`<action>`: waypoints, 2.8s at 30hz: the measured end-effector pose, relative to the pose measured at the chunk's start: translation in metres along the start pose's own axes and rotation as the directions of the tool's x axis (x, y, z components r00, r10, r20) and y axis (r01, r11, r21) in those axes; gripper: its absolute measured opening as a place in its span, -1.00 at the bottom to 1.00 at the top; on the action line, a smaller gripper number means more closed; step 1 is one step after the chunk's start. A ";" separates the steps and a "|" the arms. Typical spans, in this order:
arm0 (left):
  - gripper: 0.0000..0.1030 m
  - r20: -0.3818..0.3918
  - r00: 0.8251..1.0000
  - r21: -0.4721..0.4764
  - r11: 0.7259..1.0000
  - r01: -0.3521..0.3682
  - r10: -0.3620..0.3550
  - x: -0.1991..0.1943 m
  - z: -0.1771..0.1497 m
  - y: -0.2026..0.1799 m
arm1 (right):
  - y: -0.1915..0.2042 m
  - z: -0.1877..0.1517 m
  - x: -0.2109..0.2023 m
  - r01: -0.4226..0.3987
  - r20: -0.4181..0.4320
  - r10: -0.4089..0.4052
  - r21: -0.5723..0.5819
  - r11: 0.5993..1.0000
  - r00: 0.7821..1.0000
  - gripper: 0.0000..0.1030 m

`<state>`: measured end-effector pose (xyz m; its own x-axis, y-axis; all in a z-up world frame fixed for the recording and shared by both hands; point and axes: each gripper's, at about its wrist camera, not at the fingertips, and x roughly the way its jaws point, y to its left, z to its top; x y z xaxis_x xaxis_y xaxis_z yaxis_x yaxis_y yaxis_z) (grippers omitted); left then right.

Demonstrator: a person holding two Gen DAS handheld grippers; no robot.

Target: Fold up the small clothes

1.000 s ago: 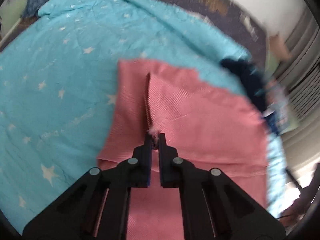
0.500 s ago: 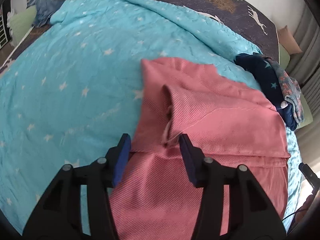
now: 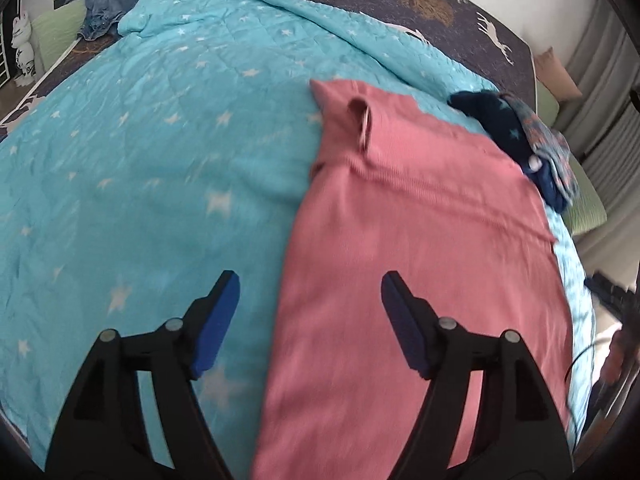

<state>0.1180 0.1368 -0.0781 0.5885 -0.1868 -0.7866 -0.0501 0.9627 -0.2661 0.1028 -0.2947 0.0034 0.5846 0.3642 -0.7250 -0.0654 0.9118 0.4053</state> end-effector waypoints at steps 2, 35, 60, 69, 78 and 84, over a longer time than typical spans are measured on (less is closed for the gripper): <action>0.45 -0.002 1.000 0.002 1.000 0.002 -0.002 -0.008 -0.012 0.004 | 0.001 -0.004 -0.012 -0.005 0.015 0.005 -0.005 1.000 1.000 0.04; 0.54 -0.039 0.995 0.021 0.996 0.089 -0.089 -0.089 -0.148 0.027 | 0.011 -0.170 -0.084 -0.252 -0.205 0.248 0.008 0.968 0.947 0.18; -0.77 0.026 0.974 -0.098 0.969 0.229 -0.227 -0.094 -0.131 0.037 | -0.006 -0.142 -0.033 -0.375 -0.263 0.443 0.271 0.887 0.857 -0.85; -0.77 0.112 0.950 -0.098 0.948 0.304 -0.293 -0.102 -0.071 0.020 | 0.005 -0.093 -0.063 -0.519 -0.062 0.537 0.185 0.835 0.842 -0.85; -0.77 0.110 0.954 -0.034 0.958 0.284 -0.278 -0.095 -0.056 0.002 | 0.000 -0.081 -0.050 -0.349 -0.218 0.366 0.116 0.930 0.904 -0.32; -0.77 0.081 0.960 -0.111 0.955 0.275 -0.267 -0.083 -0.067 0.017 | -0.020 -0.128 -0.024 -0.298 -0.392 0.364 0.220 0.929 0.845 -0.14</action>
<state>0.0138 0.1555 -0.0549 0.6435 -0.4206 -0.6395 0.0240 0.8461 -0.5324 -0.0134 -0.2977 -0.0589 0.1536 0.7136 -0.6835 -0.0570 0.6970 0.7148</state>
